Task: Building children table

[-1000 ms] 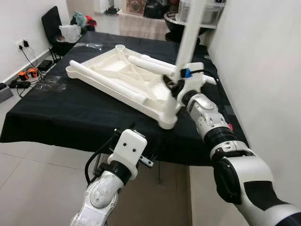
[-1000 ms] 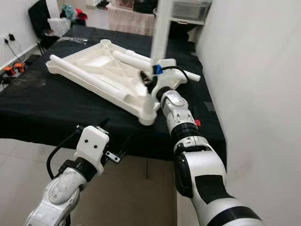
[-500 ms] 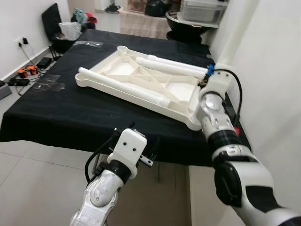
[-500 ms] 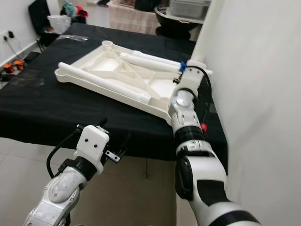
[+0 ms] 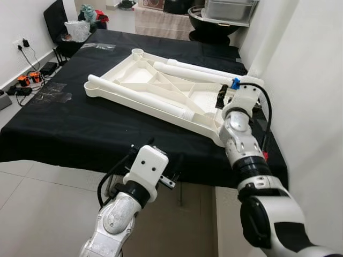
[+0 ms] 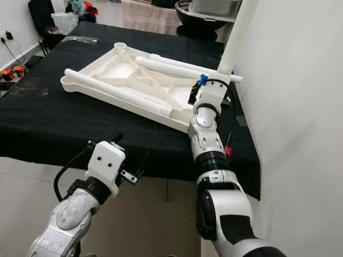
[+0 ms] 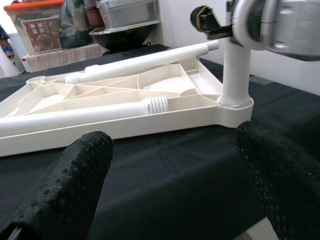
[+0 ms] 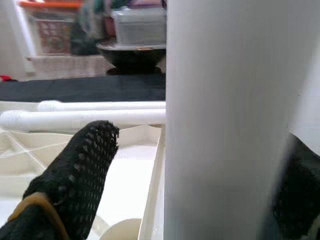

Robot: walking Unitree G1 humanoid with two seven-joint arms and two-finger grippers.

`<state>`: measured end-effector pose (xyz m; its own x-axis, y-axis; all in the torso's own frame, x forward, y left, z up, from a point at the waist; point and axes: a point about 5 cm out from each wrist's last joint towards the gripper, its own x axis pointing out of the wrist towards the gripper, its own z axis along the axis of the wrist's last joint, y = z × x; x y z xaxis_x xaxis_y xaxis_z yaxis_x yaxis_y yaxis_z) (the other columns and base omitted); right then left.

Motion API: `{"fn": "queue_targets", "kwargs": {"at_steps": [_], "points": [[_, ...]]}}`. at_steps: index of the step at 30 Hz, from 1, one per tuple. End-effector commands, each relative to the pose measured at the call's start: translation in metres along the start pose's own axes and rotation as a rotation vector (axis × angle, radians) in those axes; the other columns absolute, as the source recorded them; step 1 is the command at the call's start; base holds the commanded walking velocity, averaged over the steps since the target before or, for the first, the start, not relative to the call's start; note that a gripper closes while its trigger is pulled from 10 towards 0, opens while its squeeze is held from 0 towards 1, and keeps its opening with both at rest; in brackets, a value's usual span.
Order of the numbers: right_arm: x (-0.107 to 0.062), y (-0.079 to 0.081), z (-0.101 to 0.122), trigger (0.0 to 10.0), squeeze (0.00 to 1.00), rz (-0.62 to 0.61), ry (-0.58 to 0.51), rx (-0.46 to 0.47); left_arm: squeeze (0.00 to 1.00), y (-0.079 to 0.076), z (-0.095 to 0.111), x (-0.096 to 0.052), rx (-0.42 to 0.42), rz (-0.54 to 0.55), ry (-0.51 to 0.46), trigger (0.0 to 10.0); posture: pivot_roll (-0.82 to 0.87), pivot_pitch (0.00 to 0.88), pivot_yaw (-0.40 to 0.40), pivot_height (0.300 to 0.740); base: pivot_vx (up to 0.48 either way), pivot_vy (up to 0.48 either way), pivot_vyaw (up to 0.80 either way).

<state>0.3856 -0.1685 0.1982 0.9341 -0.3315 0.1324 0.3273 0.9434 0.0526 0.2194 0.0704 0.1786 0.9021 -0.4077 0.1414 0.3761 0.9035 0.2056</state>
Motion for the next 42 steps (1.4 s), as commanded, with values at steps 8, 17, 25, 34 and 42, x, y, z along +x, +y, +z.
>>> {"fn": "queue_targets", "kwargs": {"at_steps": [8, 17, 25, 34, 42], "points": [[-0.031, -0.025, -0.026, 10.0, 0.00, 0.059, -0.013, -0.088, 0.00, -0.003, -0.005, 0.000, -0.009, -0.014, 0.013, 10.0, 0.06, 0.038, -0.111, 0.740, 0.000, 0.000, 0.00], [-0.083, -0.041, -0.044, 10.0, 0.00, 0.258, 0.012, -0.140, 0.00, 0.001, -0.013, -0.004, -0.004, -0.006, 0.051, 10.0, 0.06, 0.033, -0.104, 0.740, 0.000, 0.000, 0.00], [-0.112, -0.038, -0.052, 10.0, 0.00, 0.344, 0.043, -0.139, 0.00, 0.004, -0.039, -0.014, -0.081, 0.075, 0.194, 10.0, 0.05, 0.027, -0.085, 0.740, 0.000, 0.000, -0.20], [-0.131, -0.030, -0.056, 10.0, 0.00, 0.377, 0.085, -0.143, 0.00, 0.008, -0.049, -0.017, -0.138, 0.100, 0.222, 10.0, 0.04, 0.027, -0.078, 0.740, 0.000, 0.000, -0.62], [-0.143, -0.021, -0.056, 10.0, 0.00, 0.466, 0.095, -0.196, 0.00, 0.007, -0.053, -0.020, -0.164, 0.105, 0.243, 10.0, 0.04, 0.026, -0.077, 0.740, 0.000, 0.270, 0.00]]}}
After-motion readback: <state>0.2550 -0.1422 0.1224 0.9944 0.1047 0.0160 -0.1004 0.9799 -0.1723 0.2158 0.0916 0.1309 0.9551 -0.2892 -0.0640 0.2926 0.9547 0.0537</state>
